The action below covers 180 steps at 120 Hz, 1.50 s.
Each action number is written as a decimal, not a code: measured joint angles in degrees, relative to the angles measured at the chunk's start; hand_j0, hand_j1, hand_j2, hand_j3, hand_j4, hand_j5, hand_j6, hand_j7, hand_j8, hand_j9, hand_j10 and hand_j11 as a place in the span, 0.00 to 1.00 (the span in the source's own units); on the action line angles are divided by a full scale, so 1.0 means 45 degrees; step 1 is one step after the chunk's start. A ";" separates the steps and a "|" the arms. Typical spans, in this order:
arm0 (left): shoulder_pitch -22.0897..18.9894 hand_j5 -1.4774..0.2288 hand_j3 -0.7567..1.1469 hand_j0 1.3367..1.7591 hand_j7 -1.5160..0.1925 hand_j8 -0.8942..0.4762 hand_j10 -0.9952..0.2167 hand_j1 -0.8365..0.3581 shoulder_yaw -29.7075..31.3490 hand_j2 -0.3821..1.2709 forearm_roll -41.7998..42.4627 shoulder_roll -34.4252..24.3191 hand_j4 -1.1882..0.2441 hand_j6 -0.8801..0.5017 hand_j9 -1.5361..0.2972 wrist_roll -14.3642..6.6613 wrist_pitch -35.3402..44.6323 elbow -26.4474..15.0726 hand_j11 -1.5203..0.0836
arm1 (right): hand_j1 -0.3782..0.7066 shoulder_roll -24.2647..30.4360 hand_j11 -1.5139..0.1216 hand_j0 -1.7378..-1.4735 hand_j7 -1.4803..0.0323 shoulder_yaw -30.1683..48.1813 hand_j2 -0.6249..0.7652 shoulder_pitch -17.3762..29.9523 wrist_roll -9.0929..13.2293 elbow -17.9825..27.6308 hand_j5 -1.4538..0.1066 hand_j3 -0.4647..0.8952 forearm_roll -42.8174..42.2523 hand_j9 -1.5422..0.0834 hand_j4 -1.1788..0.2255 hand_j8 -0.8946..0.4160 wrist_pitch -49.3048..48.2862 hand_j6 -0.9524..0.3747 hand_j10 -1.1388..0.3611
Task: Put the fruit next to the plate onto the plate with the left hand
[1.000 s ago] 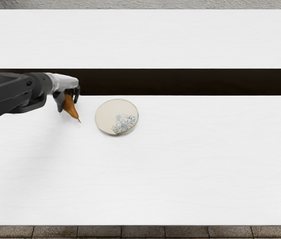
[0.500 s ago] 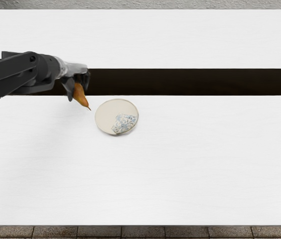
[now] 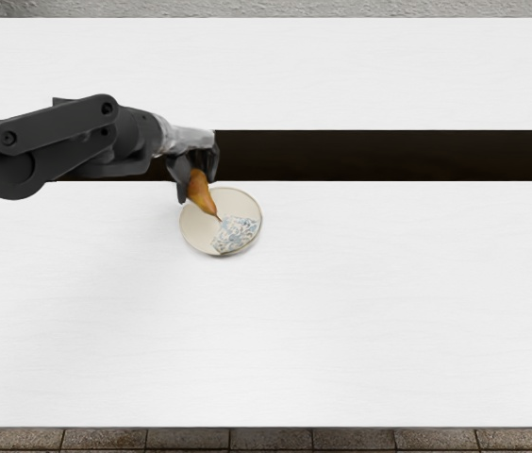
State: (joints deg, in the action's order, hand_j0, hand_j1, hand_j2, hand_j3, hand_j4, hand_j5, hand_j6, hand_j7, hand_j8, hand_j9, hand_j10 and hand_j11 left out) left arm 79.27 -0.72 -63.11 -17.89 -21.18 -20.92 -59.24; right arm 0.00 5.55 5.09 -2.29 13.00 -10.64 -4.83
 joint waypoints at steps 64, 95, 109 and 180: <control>-0.0428 0.20 0.40 0.74 0.25 0.33 0.16 0.28 0.0318 0.66 0.0210 0.0616 0.40 0.36 0.25 -0.0098 -0.0007 0.0050 0.28 | 0.06 0.0000 0.90 0.30 0.95 0.0001 0.44 0.0020 0.0000 -0.0017 0.90 0.34 0.0000 0.92 0.82 0.66 0.0006 0.69 0.74; -0.0410 0.51 0.40 0.75 0.54 0.45 0.46 0.60 0.0247 0.44 0.1206 0.0740 0.57 0.45 0.52 -0.0074 0.0197 0.0193 0.58 | 0.06 0.0000 0.90 0.30 0.95 -0.0002 0.44 0.0021 0.0000 -0.0017 0.90 0.34 0.0000 0.92 0.82 0.66 0.0010 0.69 0.74; -0.0389 0.66 0.40 0.76 0.69 0.54 0.62 0.77 0.0190 0.35 0.1750 0.0653 0.68 0.53 0.66 -0.0064 0.0220 0.0301 0.74 | 0.06 0.0000 0.90 0.30 0.95 -0.0002 0.44 0.0023 0.0000 -0.0017 0.90 0.34 0.0000 0.92 0.82 0.66 0.0014 0.69 0.74; -0.0514 0.85 0.40 0.76 0.88 0.65 0.81 0.98 -0.0537 0.24 1.1109 -0.5120 0.82 0.63 0.83 -0.0078 -0.3060 0.2392 0.94 | 0.06 0.0000 0.90 0.30 0.95 0.0009 0.44 0.0079 0.0000 -0.0002 0.90 0.34 0.0000 0.92 0.82 0.66 0.0020 0.69 0.74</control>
State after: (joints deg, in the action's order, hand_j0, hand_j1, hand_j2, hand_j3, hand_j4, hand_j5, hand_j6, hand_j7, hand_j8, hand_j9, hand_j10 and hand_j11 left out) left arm 76.95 -3.13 -13.12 -40.93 -21.53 -34.69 -48.48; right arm 0.00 5.59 5.45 -2.29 12.99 -10.64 -4.75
